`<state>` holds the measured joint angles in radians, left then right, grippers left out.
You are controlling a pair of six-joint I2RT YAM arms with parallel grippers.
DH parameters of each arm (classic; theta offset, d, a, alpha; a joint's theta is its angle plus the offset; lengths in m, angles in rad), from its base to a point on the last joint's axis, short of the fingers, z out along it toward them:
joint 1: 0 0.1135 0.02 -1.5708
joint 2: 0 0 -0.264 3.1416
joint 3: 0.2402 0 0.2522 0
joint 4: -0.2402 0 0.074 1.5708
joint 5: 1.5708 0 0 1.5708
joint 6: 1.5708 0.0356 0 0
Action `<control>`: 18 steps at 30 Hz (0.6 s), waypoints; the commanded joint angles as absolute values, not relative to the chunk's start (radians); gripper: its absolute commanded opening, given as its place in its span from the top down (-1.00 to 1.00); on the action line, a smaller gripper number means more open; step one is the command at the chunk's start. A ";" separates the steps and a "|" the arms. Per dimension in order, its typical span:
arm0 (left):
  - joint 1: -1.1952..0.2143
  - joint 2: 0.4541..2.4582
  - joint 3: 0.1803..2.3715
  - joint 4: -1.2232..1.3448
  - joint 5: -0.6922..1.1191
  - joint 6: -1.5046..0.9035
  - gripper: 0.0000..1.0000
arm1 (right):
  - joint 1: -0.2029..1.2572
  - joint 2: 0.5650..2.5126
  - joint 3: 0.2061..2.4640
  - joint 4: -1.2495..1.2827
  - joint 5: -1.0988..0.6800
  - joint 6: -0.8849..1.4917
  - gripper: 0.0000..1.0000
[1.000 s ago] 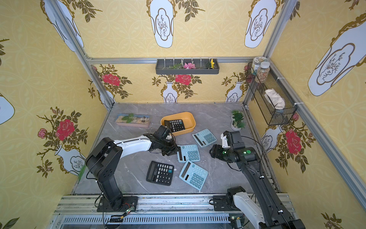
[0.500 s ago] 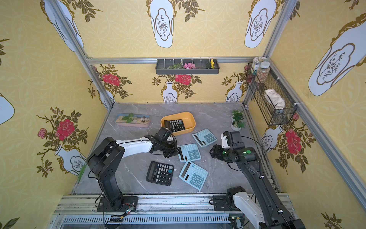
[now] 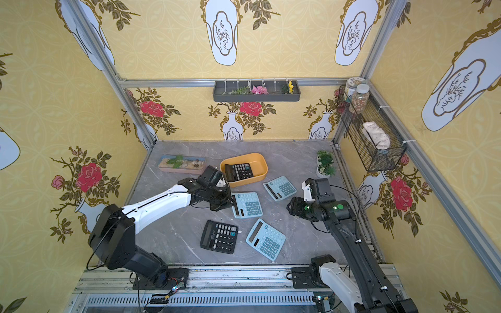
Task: Put the calculator in the storage box
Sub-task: Pick up the calculator at the center of the board, then place the calculator in the storage box.
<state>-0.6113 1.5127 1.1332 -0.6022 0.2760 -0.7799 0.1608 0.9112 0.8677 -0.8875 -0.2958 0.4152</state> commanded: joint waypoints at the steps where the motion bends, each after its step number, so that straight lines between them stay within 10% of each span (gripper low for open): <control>1: -0.565 1.487 1.201 -0.717 0.269 -0.716 1.00 | 0.161 0.920 0.882 -0.862 -0.304 0.406 -0.27; 18: -0.432 2.088 2.009 -0.855 0.362 -0.655 1.00 | 0.161 0.979 0.931 -0.851 -0.314 0.395 -0.26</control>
<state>-0.4343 2.0289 1.9469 -0.8104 0.3256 -0.6624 0.1608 0.9756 0.9218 -0.8639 -0.3107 0.4091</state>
